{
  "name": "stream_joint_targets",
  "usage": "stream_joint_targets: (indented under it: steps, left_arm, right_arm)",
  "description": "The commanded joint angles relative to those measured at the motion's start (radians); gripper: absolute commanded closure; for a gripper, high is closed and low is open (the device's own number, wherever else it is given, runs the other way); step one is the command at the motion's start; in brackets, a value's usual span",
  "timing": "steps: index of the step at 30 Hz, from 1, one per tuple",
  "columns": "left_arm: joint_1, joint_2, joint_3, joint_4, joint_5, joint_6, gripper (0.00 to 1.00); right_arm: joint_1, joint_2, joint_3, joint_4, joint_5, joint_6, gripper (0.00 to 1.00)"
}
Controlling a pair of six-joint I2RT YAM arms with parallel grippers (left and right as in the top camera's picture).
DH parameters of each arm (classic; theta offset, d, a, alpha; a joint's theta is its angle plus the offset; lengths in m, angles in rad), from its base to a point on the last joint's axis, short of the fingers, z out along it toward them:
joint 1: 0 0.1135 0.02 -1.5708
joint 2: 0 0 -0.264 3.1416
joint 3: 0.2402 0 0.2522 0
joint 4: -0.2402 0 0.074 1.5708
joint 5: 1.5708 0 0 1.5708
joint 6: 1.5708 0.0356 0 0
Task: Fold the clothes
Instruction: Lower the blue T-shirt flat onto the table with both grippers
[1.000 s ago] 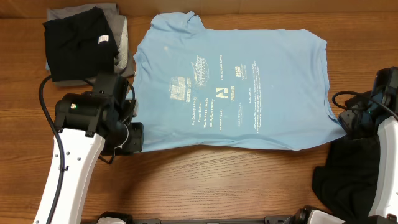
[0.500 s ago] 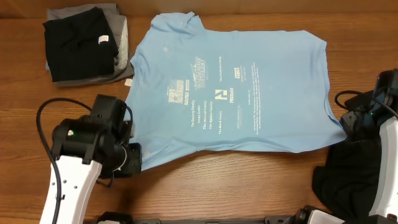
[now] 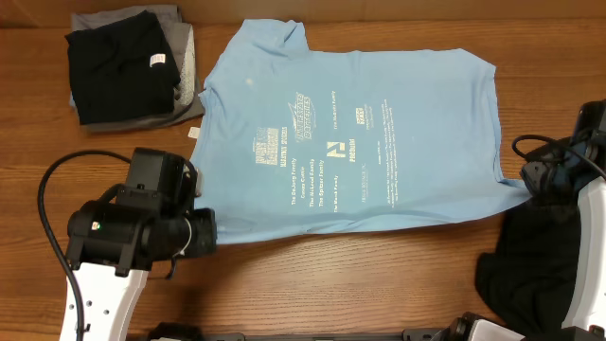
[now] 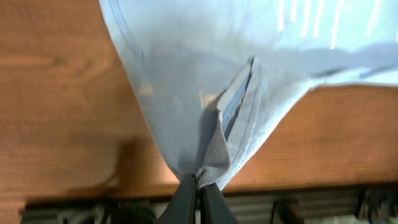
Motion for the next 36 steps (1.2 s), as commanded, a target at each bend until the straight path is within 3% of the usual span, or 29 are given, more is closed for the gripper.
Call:
stream_joint_targets:
  steps: [1, 28, 36]
  left_arm:
    - [-0.004, 0.031, -0.003, 0.058, -0.062, -0.012, 0.96]
    - [-0.002, 0.463, -0.003, 0.613, -0.243, -0.005, 0.96]
    - [0.017, 0.503, -0.002, 0.743, -0.295, -0.001, 0.96]
  right_arm:
    - [-0.003, -0.011, -0.003, 0.037, -0.012, -0.002, 0.95]
    - [0.003, 0.188, -0.005, 0.339, -0.151, -0.002, 0.96]
    - [0.005, 0.199, -0.005, 0.421, -0.154, 0.021, 0.96]
